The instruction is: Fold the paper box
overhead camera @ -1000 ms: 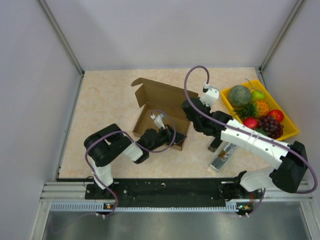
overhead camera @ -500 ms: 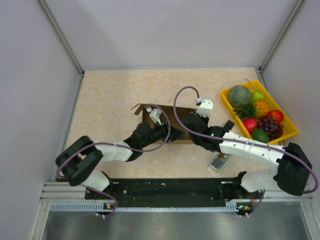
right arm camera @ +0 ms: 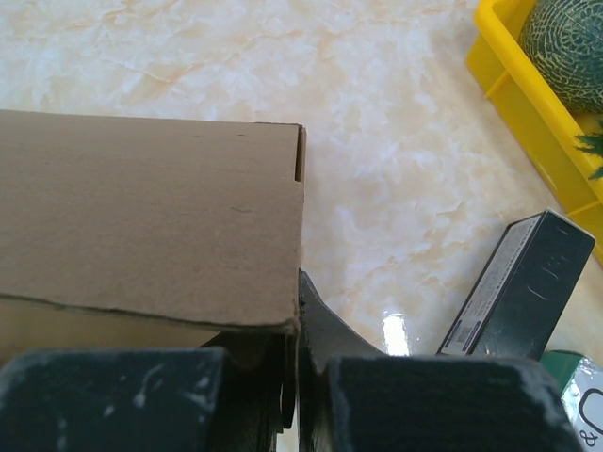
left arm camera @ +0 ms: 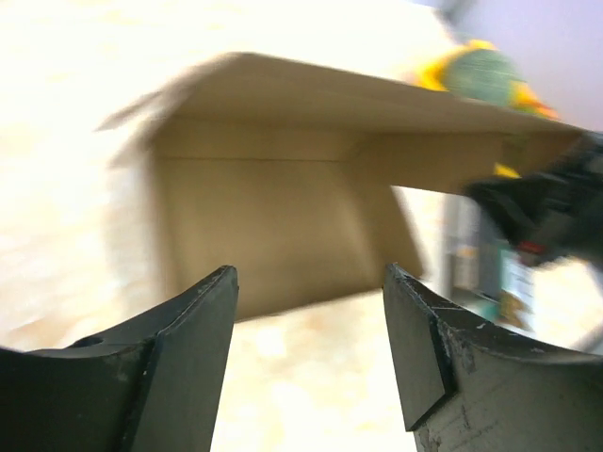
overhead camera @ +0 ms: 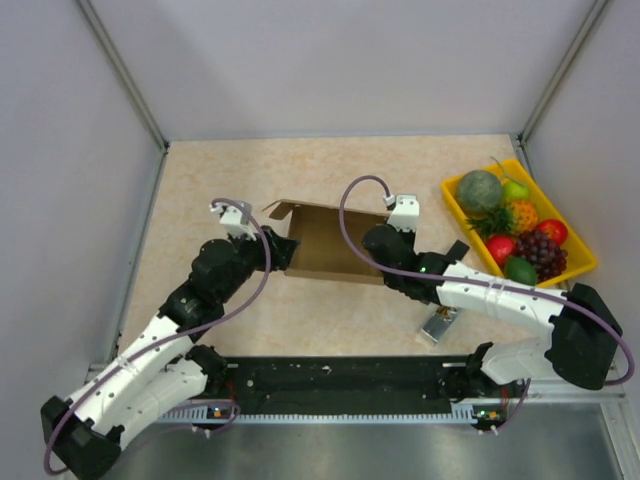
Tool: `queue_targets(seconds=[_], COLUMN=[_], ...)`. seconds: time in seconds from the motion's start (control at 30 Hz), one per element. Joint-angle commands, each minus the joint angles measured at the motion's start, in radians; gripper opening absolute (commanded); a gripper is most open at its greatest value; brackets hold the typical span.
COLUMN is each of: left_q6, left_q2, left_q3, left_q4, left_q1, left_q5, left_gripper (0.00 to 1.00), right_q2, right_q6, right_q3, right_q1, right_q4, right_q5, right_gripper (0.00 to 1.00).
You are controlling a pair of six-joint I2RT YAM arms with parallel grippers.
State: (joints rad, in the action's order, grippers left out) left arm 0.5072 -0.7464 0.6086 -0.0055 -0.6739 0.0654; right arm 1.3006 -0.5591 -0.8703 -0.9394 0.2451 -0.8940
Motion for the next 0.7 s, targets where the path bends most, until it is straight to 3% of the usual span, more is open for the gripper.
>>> queue_targets(seconds=[0.0,0.13,0.33,0.67], left_q6=[-0.114,-0.206,-0.292,-0.403], left_q2=[0.019,-0.06,-0.267,-0.439], left_q3=[0.019,-0.03,0.014,0.149], left_q4=[-0.268,-0.094,0.161,0.19], left_q1=[0.181,0.24,0.243,0.244], left_q5=[0.088,0.1,0.099,0.111], left_gripper=[0.68,0.69,0.68,0.57], right_q2=[0.009,0.012,0.006,0.008], right_q6=[0.008,0.014,0.047,0.077], right_q3=[-0.018,-0.024,-0.042,-0.082], right_q1=[0.008,0.028,0.042,0.05], right_q4=[-0.027,-0.026,-0.018,0.003], right_q5=[0.024,0.066,0.102,0.135], right_gripper=[0.0,0.0,0.0,0.0])
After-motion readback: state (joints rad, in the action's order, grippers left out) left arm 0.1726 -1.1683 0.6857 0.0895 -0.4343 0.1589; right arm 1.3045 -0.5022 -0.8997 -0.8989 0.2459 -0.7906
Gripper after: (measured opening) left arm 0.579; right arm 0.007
